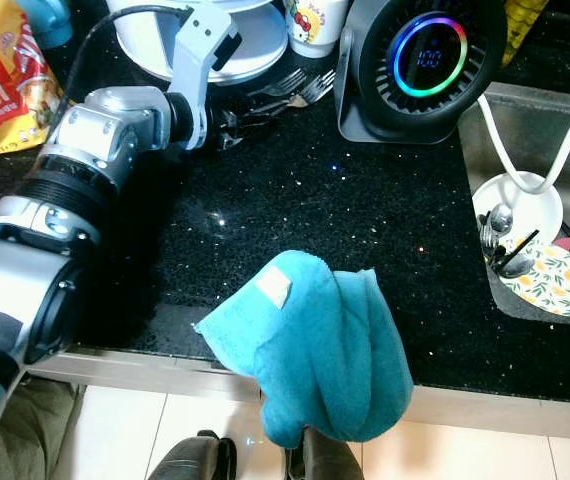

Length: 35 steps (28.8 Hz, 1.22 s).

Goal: Kitchen organization

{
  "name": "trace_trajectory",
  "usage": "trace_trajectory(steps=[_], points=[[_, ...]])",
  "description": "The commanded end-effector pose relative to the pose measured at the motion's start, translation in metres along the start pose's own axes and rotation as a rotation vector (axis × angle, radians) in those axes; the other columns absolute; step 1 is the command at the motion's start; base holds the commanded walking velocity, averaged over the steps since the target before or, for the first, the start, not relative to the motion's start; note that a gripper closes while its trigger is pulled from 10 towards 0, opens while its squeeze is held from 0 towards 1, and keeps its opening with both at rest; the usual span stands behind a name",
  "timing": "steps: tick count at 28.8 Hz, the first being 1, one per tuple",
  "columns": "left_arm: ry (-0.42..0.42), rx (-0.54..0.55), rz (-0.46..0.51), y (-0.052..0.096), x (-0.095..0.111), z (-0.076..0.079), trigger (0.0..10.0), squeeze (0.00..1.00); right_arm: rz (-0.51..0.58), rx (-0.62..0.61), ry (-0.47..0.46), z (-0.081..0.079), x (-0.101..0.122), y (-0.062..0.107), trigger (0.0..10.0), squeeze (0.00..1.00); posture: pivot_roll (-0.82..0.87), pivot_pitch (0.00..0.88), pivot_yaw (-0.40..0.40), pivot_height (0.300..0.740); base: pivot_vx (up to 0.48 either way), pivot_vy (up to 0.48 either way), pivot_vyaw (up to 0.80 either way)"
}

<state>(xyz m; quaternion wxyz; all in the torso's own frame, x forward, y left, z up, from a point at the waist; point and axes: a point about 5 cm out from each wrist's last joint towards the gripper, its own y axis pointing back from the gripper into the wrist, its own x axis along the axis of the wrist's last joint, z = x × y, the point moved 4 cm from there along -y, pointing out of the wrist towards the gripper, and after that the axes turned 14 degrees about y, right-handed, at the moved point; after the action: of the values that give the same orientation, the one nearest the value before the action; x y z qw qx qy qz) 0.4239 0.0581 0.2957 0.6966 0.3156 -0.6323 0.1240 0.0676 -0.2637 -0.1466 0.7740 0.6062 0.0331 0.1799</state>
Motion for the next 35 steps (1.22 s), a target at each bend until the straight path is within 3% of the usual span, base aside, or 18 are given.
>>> trace_trajectory(steps=[1,4,12,16,20,23,24,25,26,31,32,33,35], points=[[0.053,-0.017,-0.206,-0.008,-0.053,0.000,0.0,0.00,-0.050,0.009,-0.018,-0.002,-0.023,0.003,10.0,0.00,0.00,0.271,-0.026,0.740,0.000,0.000,0.00],[-0.005,-0.009,-0.283,-0.005,-0.064,-0.002,0.0,0.00,-0.050,0.007,-0.019,-0.003,-0.025,0.003,10.0,0.00,0.00,0.266,-0.025,0.740,0.000,0.000,0.00],[-0.024,0.018,-0.297,0.002,-0.063,-0.010,0.0,0.00,-0.031,0.009,-0.019,-0.009,-0.012,0.001,10.0,0.00,0.01,0.254,-0.017,0.740,0.000,0.000,0.00],[0.014,0.040,-0.207,0.012,-0.042,-0.013,0.0,0.00,-0.022,0.014,-0.022,-0.011,-0.006,0.000,10.0,0.00,0.02,0.249,-0.014,0.740,0.000,0.000,0.00],[0.070,0.129,-0.045,0.030,-0.012,-0.024,0.0,0.00,-0.018,0.018,-0.024,-0.013,-0.003,0.000,10.0,0.00,0.03,0.247,-0.020,0.740,0.000,0.000,0.00],[0.084,0.151,0.065,0.041,0.007,-0.023,0.0,0.00,-0.016,0.021,-0.022,-0.014,0.000,-0.001,10.0,0.00,0.04,0.247,-0.024,0.740,0.000,0.000,0.00],[0.102,0.135,0.138,0.046,0.018,-0.016,0.0,0.00,-0.013,0.022,-0.019,-0.015,0.003,-0.001,10.0,0.00,0.04,0.245,-0.029,0.740,0.000,0.000,0.00],[0.102,0.135,0.138,0.046,0.018,-0.016,0.0,0.00,-0.013,0.022,-0.019,-0.015,0.003,-0.001,10.0,0.00,0.04,0.245,-0.029,0.740,0.000,0.000,0.00],[0.109,0.099,0.194,0.047,0.025,-0.005,0.0,0.00,-0.008,0.023,-0.015,-0.015,0.007,-0.002,10.0,0.00,0.04,0.244,-0.030,0.740,0.000,0.000,0.00],[0.079,-0.016,0.310,0.049,0.039,0.030,0.0,0.00,-0.003,0.022,-0.010,-0.014,0.010,-0.002,10.0,0.00,0.05,0.236,-0.033,0.740,0.000,0.000,0.00],[0.079,-0.016,0.310,0.049,0.039,0.030,0.0,0.00,-0.003,0.022,-0.010,-0.014,0.010,-0.002,10.0,0.00,0.05,0.236,-0.033,0.740,0.000,0.000,0.00],[0.054,-0.080,0.360,0.053,0.048,0.047,0.0,0.00,-0.003,0.022,-0.010,-0.013,0.009,-0.002,10.0,0.00,0.06,0.235,-0.033,0.740,0.000,0.000,0.00],[0.046,-0.108,0.384,0.056,0.051,0.054,0.0,0.00,-0.003,0.023,-0.010,-0.013,0.008,-0.002,10.0,0.00,0.06,0.235,-0.033,0.740,0.000,0.000,0.00]])
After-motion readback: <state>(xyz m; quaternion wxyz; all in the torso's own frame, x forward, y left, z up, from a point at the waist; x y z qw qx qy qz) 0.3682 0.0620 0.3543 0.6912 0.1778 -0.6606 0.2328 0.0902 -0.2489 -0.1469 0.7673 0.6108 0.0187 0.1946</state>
